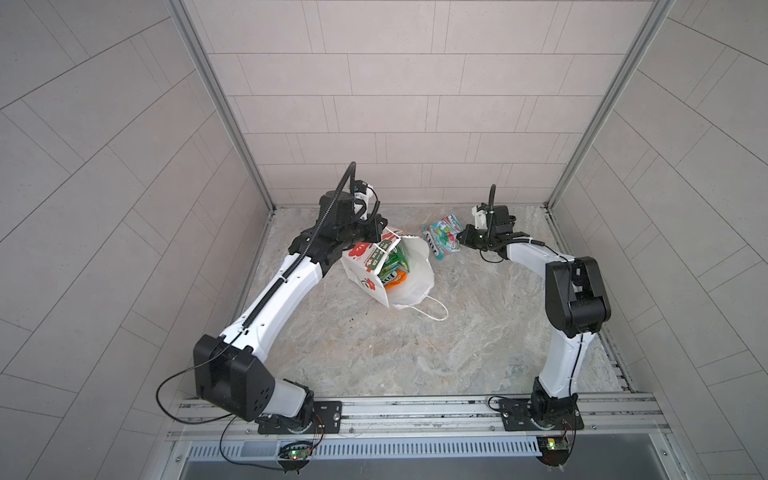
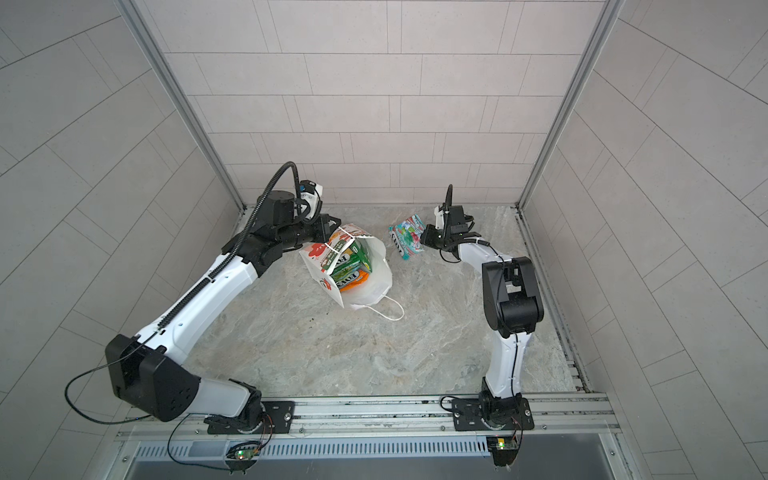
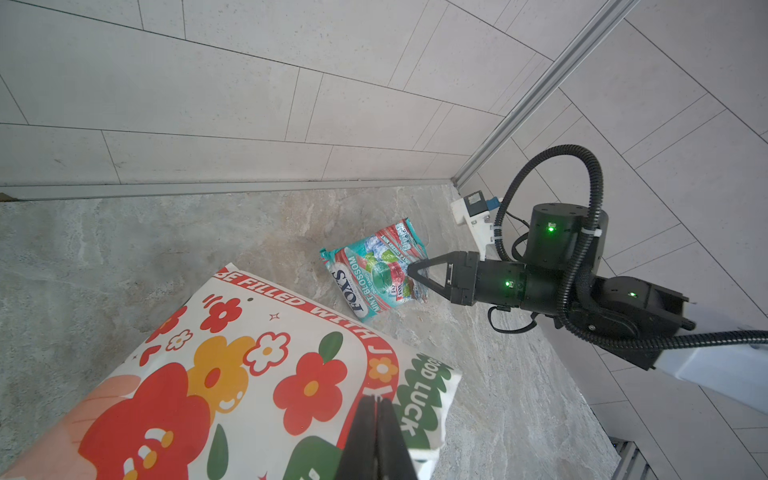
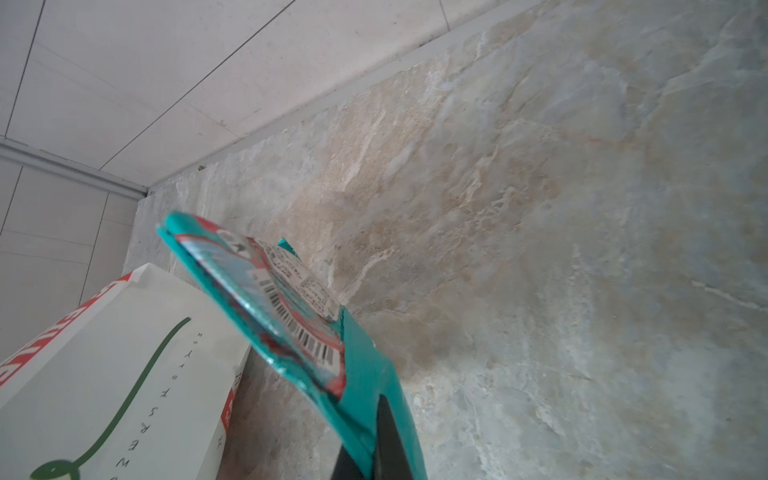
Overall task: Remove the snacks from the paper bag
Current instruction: 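Lift the teal FOX'S packet out with the right gripper onto the table, then open the right gripper to release the teal packet on the table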
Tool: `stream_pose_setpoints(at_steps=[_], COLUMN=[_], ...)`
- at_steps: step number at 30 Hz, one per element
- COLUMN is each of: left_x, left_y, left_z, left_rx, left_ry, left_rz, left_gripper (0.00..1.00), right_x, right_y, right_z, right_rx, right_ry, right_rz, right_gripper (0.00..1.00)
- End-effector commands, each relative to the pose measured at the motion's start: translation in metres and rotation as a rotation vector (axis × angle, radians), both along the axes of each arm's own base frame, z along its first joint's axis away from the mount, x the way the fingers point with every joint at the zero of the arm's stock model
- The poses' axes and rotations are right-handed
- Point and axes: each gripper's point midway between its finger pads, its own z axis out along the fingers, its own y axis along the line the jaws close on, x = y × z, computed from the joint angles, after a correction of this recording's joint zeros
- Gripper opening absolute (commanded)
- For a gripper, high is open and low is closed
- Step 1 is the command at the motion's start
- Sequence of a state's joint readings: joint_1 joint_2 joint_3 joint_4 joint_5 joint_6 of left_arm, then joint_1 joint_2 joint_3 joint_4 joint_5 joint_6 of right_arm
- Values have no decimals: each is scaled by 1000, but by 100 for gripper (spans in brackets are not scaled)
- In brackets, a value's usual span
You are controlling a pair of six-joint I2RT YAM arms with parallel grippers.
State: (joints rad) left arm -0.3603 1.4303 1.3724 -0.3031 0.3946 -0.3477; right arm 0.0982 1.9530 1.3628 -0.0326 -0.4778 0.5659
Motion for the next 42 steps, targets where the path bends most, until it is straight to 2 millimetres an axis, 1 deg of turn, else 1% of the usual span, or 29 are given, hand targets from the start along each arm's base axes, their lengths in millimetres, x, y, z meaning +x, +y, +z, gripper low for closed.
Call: stream_pose_setpoints(at_steps=[1, 3, 6, 10, 16, 17, 18, 20, 24, 25, 30, 32, 36, 39, 42], left_x=[2, 2, 3, 3, 2, 3, 3, 3, 4, 4, 4, 4, 4, 3, 2], left_y=[0, -1, -1, -1, -2, -2, -2, -2, -2, -2, -2, -2, -3, -3, -3], left_z=[4, 3, 2, 2, 1, 1, 1, 0, -2, -1, -2, -3, -2, -1, 2], left_rx=[-2, -1, -1, -4, -3, -4, -5, -5, -4, -5, -5, -5, -7, -9, -13], left_ry=[-15, -13, -11, -9, -6, -5, -6, -2, 3, 2, 7, 8, 8, 7, 1], left_rz=[-3, -3, -4, -6, -6, -6, -8, -6, -2, -2, -4, -6, -9, -10, -13], left_gripper=[0, 0, 0, 0, 0, 0, 0, 0, 0, 0, 0, 0, 0, 0, 0], right_x=[17, 20, 24, 26, 25, 24, 24, 22, 19, 17, 10, 5, -9, -21, -39], right_y=[-17, -26, -35, -42, -49, -50, -51, -53, -60, -62, -69, -72, -73, -65, -52], right_z=[4, -3, -14, -32, -47, -49, -51, -55, -54, -53, -38, -29, -9, 11, 36], right_rx=[23, 24, 14, 1, -57, -64, -73, -90, -137, -150, -199, -223, -242, -211, -184], right_ry=[-16, -1, 19, 58, 98, 102, 106, 116, 129, 130, 105, 87, 32, -43, -138], right_rz=[-70, -95, -109, -114, -105, -104, -105, -106, -118, -120, -127, -130, -114, -94, -62], right_gripper=[0, 0, 0, 0, 0, 1, 4, 15, 44, 48, 56, 58, 59, 59, 58])
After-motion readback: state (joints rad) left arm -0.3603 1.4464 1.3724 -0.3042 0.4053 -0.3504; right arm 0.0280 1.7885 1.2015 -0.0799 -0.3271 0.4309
